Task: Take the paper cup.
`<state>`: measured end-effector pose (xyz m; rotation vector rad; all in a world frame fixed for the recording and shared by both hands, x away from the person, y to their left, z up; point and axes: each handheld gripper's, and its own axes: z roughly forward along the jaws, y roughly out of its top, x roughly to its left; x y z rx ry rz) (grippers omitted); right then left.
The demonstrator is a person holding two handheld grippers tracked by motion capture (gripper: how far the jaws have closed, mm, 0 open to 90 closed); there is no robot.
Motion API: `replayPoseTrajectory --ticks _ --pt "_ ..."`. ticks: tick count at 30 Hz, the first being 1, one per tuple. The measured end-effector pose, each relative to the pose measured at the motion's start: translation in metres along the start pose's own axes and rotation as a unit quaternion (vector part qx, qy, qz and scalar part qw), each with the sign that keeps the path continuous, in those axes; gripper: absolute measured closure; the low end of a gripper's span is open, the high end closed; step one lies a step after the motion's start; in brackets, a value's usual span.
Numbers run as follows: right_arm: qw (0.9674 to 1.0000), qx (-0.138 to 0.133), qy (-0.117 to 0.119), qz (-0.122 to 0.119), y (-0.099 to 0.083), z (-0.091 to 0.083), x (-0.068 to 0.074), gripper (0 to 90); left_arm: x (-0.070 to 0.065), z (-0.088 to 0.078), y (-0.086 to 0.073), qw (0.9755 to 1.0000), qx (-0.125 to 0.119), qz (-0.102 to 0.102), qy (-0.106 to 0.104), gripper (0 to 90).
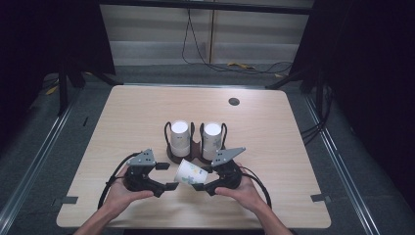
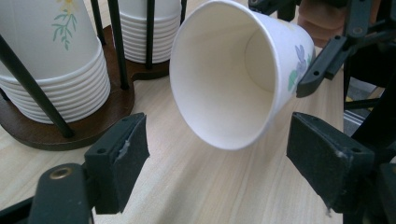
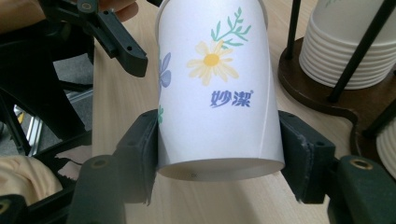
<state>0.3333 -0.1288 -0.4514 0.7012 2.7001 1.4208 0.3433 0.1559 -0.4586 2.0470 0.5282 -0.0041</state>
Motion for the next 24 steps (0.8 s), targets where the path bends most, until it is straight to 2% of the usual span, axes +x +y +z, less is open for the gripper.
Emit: replayPoseTrajectory --ticks 6,8,13,20,24 --pt "1.0 -0.003 0.003 0.001 -0.0027 0.0041 0.0035 37.0 -0.0014 0.0004 0.0005 1.0 0.001 0.001 -0.002 18.0" --pt "1.0 -0.004 0.006 0.002 -0.0037 0.0047 0.0043 37.0 -0.0018 -0.0006 0.001 1.0 -0.006 0.002 -0.005 17.8" --pt "0.9993 -0.027 0.024 0.004 -0.005 0.0025 0.0047 37.2 -0.003 -0.0046 0.0053 0.9993 -0.036 0.003 -0.005 16.3" --pt "0.9985 -0.047 0.029 0.006 -0.0059 0.0009 0.0058 37.3 -0.0006 -0.0069 0.0077 0.9985 -0.051 -0.006 -0.017 15.7" --pt "0.9979 -0.055 0.033 0.003 -0.0069 0.0016 0.0058 37.4 -0.0021 -0.0067 0.0086 0.9985 -0.052 0.0 -0.019 15.7"
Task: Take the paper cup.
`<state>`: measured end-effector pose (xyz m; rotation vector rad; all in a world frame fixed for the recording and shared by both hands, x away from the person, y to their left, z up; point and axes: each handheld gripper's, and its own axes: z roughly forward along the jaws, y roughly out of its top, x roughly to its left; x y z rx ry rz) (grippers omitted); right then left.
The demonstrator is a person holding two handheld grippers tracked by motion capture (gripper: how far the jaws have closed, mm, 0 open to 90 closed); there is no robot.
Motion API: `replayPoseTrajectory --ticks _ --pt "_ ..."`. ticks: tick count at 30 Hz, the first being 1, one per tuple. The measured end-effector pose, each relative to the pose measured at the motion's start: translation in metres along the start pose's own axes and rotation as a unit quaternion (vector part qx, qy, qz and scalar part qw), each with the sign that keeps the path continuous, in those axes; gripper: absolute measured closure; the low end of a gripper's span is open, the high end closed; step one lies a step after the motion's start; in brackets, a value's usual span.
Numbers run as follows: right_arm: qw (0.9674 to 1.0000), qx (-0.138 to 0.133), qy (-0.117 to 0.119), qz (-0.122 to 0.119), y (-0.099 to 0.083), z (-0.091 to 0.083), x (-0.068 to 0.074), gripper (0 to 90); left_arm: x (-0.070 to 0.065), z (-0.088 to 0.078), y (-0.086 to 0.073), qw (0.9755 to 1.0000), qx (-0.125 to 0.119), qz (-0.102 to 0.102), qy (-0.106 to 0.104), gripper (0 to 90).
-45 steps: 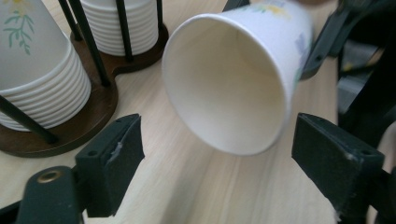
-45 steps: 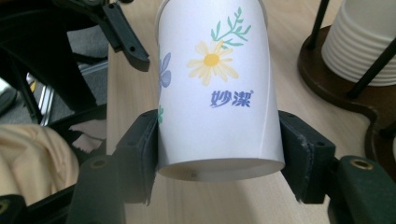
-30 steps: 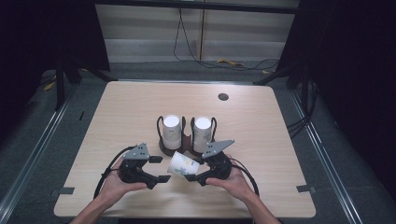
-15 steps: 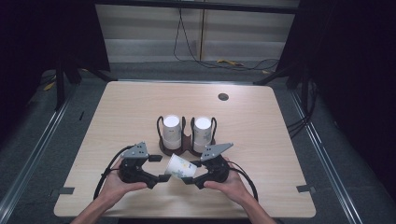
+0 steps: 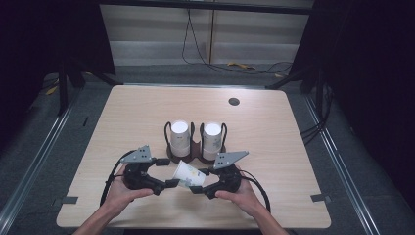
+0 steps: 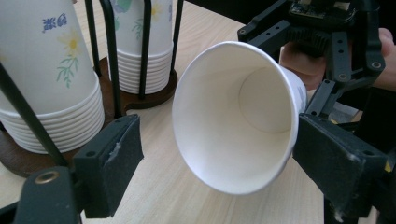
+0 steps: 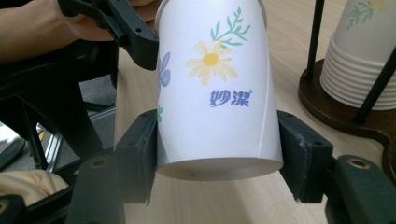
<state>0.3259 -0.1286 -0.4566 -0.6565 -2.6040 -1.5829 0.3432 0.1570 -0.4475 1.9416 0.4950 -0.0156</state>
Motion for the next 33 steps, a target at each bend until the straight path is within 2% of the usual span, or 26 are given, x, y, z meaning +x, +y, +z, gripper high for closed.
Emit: replayPoseTrajectory --ticks 7,12,14,23,27,33 --pt "0.9998 -0.017 0.004 -0.012 0.001 0.003 0.002 37.4 -0.002 0.003 0.001 0.9999 -0.005 0.003 -0.011 15.4" --pt "0.9994 -0.032 0.001 -0.014 0.001 0.003 0.002 37.5 -0.001 0.005 0.0 0.9997 -0.013 -0.009 -0.016 15.2" --pt "0.9992 -0.035 -0.001 -0.017 0.001 0.003 0.002 37.4 0.0 0.005 0.0 0.9997 -0.014 -0.008 -0.019 15.4" --pt "0.9986 -0.04 0.002 -0.033 0.002 0.006 0.004 37.6 -0.002 0.005 0.002 0.999 -0.035 -0.008 -0.028 16.2" --pt "0.9985 -0.038 0.006 -0.04 0.002 0.007 0.005 37.6 -0.002 0.008 0.005 0.9979 -0.043 -0.019 -0.045 17.2" --pt "0.9982 -0.041 0.001 -0.043 0.002 0.004 0.005 37.7 -0.004 0.012 0.007 0.998 -0.049 -0.011 -0.038 15.7"
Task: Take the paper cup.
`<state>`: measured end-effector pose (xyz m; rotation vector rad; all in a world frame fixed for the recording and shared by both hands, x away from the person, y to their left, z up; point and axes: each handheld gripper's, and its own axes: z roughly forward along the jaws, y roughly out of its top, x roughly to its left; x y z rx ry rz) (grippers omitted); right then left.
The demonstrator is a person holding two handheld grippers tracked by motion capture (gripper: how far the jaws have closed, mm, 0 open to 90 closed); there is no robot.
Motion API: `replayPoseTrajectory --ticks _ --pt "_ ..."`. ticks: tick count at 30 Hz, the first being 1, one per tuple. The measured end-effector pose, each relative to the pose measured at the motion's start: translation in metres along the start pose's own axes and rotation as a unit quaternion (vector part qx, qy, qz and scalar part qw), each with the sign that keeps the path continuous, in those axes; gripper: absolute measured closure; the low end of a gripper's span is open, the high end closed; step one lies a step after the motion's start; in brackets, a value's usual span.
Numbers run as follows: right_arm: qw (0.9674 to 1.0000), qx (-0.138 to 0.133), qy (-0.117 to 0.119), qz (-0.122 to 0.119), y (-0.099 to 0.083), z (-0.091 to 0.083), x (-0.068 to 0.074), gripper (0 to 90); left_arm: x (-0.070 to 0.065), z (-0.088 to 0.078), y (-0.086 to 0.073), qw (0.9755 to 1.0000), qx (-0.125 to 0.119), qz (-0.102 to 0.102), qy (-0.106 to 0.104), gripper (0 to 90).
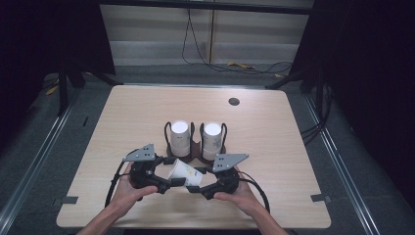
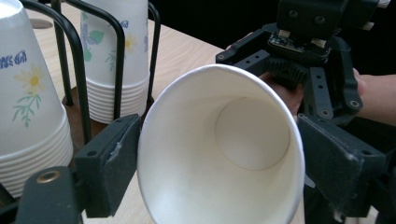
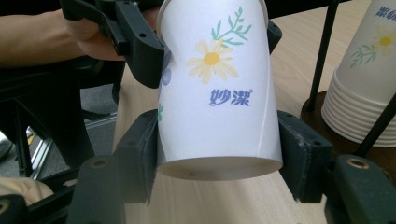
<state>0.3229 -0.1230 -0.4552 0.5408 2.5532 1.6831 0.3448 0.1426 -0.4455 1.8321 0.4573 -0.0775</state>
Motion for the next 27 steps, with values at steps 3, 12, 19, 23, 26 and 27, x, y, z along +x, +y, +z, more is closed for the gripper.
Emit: replayPoseTrajectory --ticks 3,12,19,23,26,27 --pt "1.0 0.0 0.001 -0.001 -0.0001 0.0013 0.0011 37.7 -0.0014 0.0015 0.0013 0.9999 0.007 0.007 0.0 14.8" --pt "0.9999 0.0 -0.002 -0.011 0.0003 0.0033 0.0023 37.7 -0.001 0.0018 0.0012 0.9999 0.01 0.008 0.001 14.8" --pt "0.9998 0.01 0.005 -0.013 -0.0013 0.0055 0.003 37.7 -0.0002 0.0088 -0.0024 0.9997 0.021 -0.002 -0.014 13.0" --pt "0.9998 0.015 0.003 -0.016 -0.0016 0.0064 0.0035 37.6 0.0011 0.0106 -0.0045 0.9996 0.024 -0.002 -0.016 13.1" --pt "0.9998 0.019 0.005 -0.01 -0.002 0.0062 0.0028 37.2 0.0037 0.0085 -0.0044 0.9994 0.02 -0.015 -0.025 16.6" --pt "0.9998 0.019 0.005 -0.009 -0.0019 0.0063 0.0027 37.1 0.0043 0.0075 -0.0043 0.9994 0.018 -0.014 -0.027 17.9"
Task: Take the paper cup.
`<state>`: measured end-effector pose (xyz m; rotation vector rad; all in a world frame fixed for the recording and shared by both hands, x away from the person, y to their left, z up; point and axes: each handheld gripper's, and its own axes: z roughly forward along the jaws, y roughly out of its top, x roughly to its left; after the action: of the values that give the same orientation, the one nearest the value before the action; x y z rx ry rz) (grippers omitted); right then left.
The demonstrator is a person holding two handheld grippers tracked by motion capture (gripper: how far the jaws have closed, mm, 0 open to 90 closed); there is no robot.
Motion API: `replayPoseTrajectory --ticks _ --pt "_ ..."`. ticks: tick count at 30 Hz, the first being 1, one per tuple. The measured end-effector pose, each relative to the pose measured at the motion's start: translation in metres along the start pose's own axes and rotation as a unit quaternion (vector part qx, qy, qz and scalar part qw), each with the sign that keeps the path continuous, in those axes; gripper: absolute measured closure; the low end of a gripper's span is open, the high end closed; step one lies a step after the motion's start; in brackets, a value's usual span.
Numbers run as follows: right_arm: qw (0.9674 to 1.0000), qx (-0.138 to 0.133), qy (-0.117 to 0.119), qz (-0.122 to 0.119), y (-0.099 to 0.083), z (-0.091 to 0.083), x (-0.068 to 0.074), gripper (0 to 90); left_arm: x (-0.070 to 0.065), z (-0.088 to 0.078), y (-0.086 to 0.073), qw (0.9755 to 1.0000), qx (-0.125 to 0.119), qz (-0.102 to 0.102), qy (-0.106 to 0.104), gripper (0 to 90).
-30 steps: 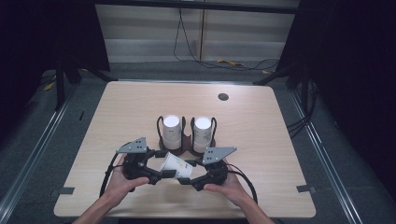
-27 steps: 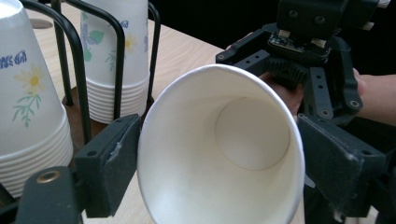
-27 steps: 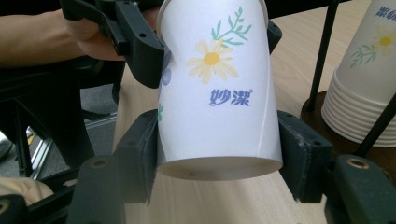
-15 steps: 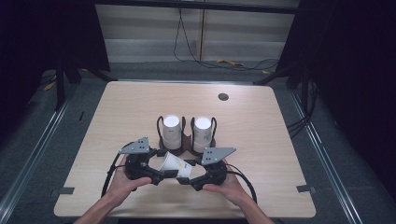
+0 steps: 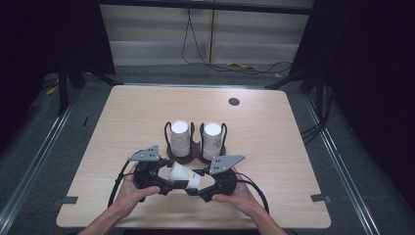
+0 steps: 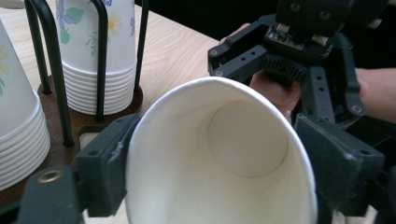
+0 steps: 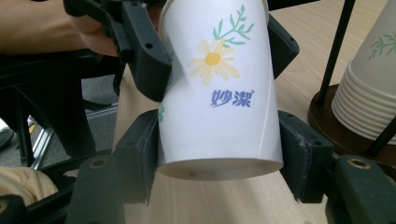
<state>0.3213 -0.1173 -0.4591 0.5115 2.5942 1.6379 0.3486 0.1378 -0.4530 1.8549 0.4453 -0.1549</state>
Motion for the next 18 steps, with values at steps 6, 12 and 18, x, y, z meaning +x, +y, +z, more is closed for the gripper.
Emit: replayPoseTrajectory --ticks 6,12,18 --pt "0.9997 0.025 0.003 0.001 -0.001 0.005 0.0 33.7 -0.003 -0.003 0.001 0.9998 -0.015 0.012 -0.004 29.1" --pt "0.9988 0.048 0.006 0.008 -0.002 0.012 0.0 32.9 -0.004 -0.004 0.0 0.9998 -0.011 0.018 0.0 32.0" --pt "0.9981 0.057 0.009 0.021 0.0 0.015 0.001 26.0 -0.008 -0.004 0.0 0.9997 -0.012 0.023 0.001 32.7"
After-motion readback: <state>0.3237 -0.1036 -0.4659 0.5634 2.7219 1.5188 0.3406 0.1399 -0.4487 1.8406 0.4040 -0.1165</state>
